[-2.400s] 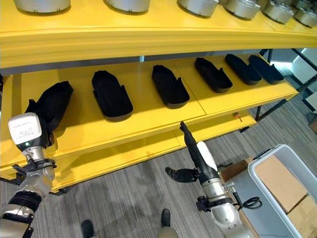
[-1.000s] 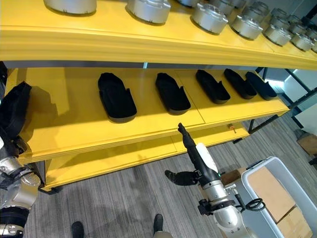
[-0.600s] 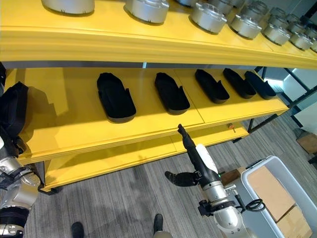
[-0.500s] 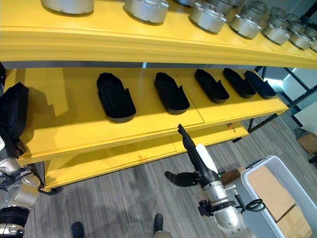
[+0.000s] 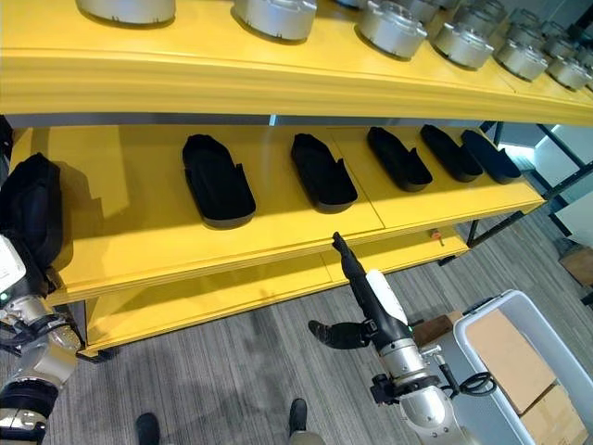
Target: Move parts from the plastic box to the shelf.
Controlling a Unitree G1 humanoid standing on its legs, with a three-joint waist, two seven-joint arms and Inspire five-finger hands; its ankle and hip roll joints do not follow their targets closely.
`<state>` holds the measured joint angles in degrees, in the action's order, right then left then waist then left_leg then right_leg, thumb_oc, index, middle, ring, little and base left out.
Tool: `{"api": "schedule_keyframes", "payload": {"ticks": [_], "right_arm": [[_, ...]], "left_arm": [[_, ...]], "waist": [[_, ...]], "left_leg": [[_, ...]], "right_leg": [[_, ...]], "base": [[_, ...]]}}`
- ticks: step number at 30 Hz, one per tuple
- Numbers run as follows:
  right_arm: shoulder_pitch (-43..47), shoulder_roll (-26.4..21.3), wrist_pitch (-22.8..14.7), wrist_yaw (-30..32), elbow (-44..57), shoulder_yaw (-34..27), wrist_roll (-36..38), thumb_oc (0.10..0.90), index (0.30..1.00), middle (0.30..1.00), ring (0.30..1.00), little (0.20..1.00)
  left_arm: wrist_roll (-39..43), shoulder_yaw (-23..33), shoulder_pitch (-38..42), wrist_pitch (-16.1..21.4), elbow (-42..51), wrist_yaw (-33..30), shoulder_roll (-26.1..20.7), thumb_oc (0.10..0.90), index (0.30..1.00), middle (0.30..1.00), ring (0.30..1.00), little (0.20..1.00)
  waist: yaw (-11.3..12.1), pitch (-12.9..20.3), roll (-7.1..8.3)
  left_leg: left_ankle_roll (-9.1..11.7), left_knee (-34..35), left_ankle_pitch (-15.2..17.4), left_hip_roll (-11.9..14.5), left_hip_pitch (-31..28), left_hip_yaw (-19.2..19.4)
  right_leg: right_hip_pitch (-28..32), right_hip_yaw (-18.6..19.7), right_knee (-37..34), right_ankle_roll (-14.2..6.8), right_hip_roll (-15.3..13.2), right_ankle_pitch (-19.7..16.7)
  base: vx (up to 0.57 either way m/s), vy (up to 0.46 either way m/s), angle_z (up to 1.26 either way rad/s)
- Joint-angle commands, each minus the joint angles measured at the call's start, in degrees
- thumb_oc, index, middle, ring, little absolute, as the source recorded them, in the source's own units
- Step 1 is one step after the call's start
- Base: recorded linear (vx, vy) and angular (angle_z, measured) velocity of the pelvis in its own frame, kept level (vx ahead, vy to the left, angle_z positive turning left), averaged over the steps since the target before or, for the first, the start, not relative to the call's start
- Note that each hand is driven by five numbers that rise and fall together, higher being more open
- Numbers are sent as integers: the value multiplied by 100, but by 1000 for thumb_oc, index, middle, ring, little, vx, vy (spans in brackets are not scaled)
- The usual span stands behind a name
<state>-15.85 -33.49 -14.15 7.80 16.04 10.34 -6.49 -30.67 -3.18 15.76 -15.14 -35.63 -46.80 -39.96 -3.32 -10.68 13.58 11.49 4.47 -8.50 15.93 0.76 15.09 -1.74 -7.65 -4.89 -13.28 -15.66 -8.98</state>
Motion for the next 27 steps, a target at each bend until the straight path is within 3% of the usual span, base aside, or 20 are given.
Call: {"api": "schedule_keyframes", "payload": {"ticks": [1, 17, 27], "right_arm": [[462, -186, -548, 344, 728, -501, 311, 900, 1000, 1000, 1000, 1000], [758, -292, -719, 510, 649, -359, 394, 900, 1000, 1000, 1000, 1000], [789, -371, -797, 541, 645, -304, 408, 900, 1000, 1000, 1000, 1000]], "left_arm": [[-390, -116, 1004, 312, -176, -182, -592, 400, 300, 300, 300, 300], [-1024, -1381, 1603, 648, -937, 433, -732, 400, 300, 300, 300, 300], [-1092, -1723, 1741, 762, -1585, 630, -755, 400, 300, 300, 300, 300]], "waist": [[-131, -28, -102], [-271, -237, -303], [-302, -272, -357]], "left_leg": [[-445, 51, 428, -221, -382, 297], [-442, 49, 401, -237, -395, 324], [-434, 52, 378, -240, -393, 347]], "right_leg": [[90, 4, 502, -28, -118, 237], [-26, 102, 585, -35, -144, 254], [-61, 116, 601, -39, -147, 241]], "base": [[0, 0, 0], [-4, 5, -1], [0, 0, 0]]}}
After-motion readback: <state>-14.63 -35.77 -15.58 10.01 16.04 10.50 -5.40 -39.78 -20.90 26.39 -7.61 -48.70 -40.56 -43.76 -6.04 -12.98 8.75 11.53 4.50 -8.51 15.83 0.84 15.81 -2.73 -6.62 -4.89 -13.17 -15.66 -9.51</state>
